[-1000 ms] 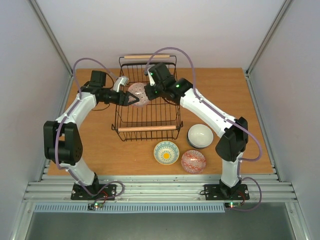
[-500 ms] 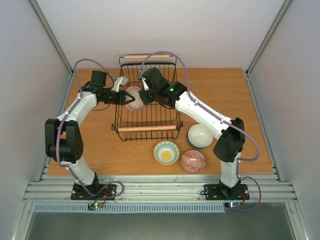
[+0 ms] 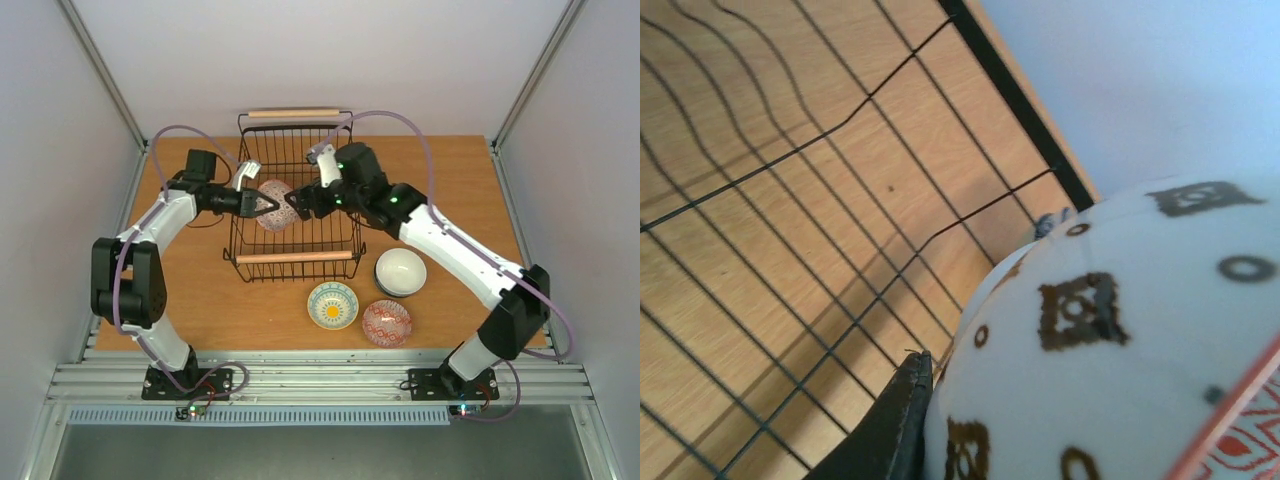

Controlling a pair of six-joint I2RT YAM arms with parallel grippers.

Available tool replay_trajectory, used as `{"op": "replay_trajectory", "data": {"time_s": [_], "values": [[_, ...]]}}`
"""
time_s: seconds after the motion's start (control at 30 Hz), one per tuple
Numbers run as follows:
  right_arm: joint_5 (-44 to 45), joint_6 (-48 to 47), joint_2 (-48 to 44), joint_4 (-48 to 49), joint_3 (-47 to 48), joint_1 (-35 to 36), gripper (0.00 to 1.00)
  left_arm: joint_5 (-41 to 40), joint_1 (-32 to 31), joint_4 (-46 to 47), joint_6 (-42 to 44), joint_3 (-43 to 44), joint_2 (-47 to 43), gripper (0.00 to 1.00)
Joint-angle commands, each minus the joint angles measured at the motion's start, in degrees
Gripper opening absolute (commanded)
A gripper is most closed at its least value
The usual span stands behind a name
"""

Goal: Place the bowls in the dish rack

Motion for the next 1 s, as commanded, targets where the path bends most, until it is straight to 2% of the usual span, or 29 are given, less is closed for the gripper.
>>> {"op": "replay_trajectory", "data": {"time_s": [0.0, 0.07, 0.13, 0.33, 0.5, 0.6, 0.7, 0.8, 0.83, 0.87, 0.9, 0.93, 0.97], "values": [[-17.0, 6.1, -4.9, 10.4, -6.3, -4.0, 0.94, 11.6, 1.1, 5.3, 0.7, -0.8, -1.8, 0.0], [-20.1, 8.2, -6.4, 12.7, -8.6, -5.3, 0.98, 15.4, 1.9, 5.9, 0.4, -0.8, -1.3, 0.01], [-18.7, 8.6, -7.9, 13.9, -10.3, -5.5, 0.99, 18.3, 2.6, 6.2, -0.2, -0.7, -0.7, 0.0], [-5.2, 14.6, -10.9, 19.0, -15.2, -5.6, 0.99, 19.5, 3.4, 6.6, 0.6, -2.1, -0.9, 0.01], [-9.6, 18.4, -10.0, 21.3, -15.2, -6.0, 0.99, 18.9, 3.5, 6.8, 0.5, -2.6, -1.2, 0.0], [-12.7, 16.6, -9.7, 23.1, -15.2, -6.2, 0.98, 18.2, 3.6, 7.3, 0.4, -3.2, -1.8, 0.0], [-12.2, 15.1, -11.5, 26.2, -17.2, -6.2, 0.87, 18.2, 3.6, 8.7, -0.7, -3.8, -2.3, 0.0], [-8.9, 13.5, -12.7, 22.6, -16.0, -5.9, 0.76, 18.1, 3.7, 10.7, -2.1, -4.6, -2.9, 0.0], [-6.2, 13.3, -13.0, 21.5, -15.7, -5.8, 0.65, 18.0, 3.7, 11.6, -2.6, -4.8, -2.8, 0.0], [-3.0, 13.8, -13.5, 21.4, -16.1, -5.8, 0.5, 18.0, 3.8, 12.3, -3.5, -5.0, -2.9, 0.01], [0.0, 14.7, -13.9, 22.0, -16.8, -5.8, 0.44, 18.1, 3.9, 12.8, -4.0, -5.1, -2.8, 0.0], [1.4, 15.3, -14.2, 21.6, -17.1, -5.9, 0.45, 18.2, 3.9, 13.0, -4.3, -5.2, -2.8, 0.0], [1.3, 15.3, -14.0, 20.1, -16.2, -6.0, 0.57, 18.3, 3.8, 13.2, -4.3, -5.2, -2.7, 0.01]]}}
